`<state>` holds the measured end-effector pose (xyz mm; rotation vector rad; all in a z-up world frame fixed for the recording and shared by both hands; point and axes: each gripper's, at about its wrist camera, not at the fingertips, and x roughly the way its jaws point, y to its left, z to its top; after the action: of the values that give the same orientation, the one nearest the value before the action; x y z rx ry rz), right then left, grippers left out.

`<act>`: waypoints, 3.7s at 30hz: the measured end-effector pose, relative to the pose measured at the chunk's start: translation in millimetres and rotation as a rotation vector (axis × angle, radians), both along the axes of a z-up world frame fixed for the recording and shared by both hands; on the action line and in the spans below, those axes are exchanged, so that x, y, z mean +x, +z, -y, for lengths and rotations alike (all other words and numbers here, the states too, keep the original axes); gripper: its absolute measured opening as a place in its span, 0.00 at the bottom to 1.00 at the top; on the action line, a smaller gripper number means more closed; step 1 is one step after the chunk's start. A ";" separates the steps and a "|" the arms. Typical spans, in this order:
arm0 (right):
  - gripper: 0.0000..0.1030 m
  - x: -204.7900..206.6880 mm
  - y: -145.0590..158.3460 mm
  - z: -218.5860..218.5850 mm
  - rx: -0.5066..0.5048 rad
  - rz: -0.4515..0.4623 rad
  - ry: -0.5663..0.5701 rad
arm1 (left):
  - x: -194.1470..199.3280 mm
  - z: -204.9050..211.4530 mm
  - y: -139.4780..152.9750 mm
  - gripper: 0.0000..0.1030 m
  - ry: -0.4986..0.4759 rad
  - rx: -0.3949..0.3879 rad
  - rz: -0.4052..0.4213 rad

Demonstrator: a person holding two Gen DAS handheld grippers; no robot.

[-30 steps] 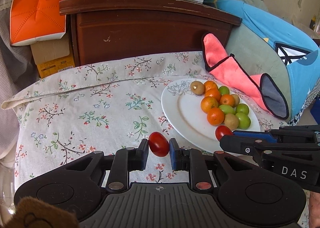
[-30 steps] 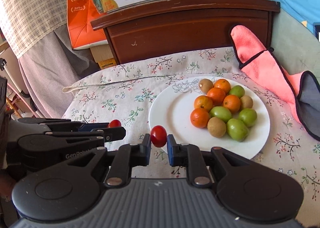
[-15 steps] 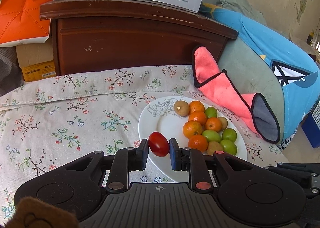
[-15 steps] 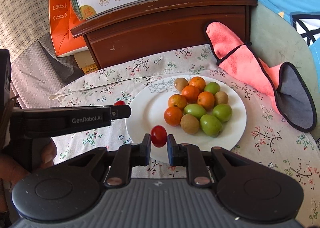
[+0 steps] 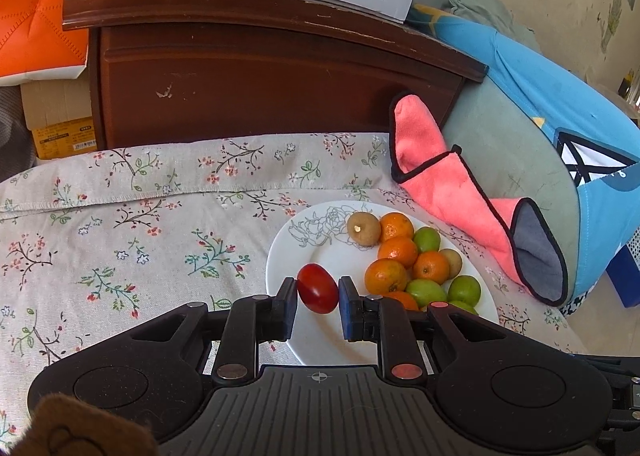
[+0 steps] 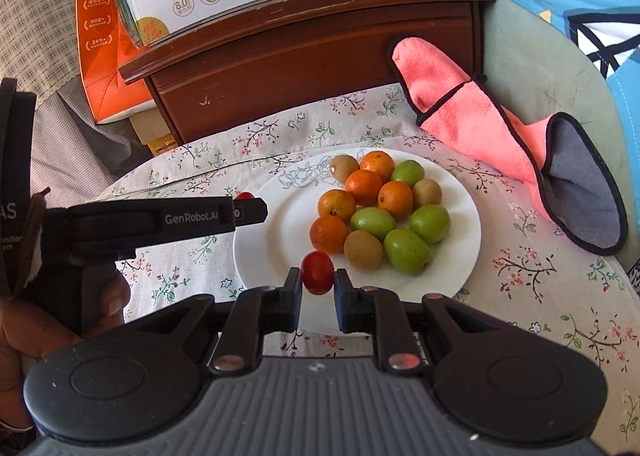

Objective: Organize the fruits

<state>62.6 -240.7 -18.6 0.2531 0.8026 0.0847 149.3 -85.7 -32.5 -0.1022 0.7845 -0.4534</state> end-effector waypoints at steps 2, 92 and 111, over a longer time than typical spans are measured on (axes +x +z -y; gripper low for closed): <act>0.17 0.8 -1.2 -0.1 -0.001 -0.004 -0.004 | 1.3 2.1 -1.3 0.19 -0.001 0.003 0.001; 0.99 -14.5 12.3 10.9 -0.221 -0.254 -0.356 | -56.2 -5.0 27.6 0.95 0.113 0.333 -0.097; 0.99 -10.3 9.4 10.6 -0.249 -0.258 -0.357 | -53.0 -0.5 25.0 0.95 0.124 0.348 -0.097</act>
<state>52.3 -251.3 -9.2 0.1693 1.0027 -0.3887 96.3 -85.2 -7.5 0.1512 0.9365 -0.1911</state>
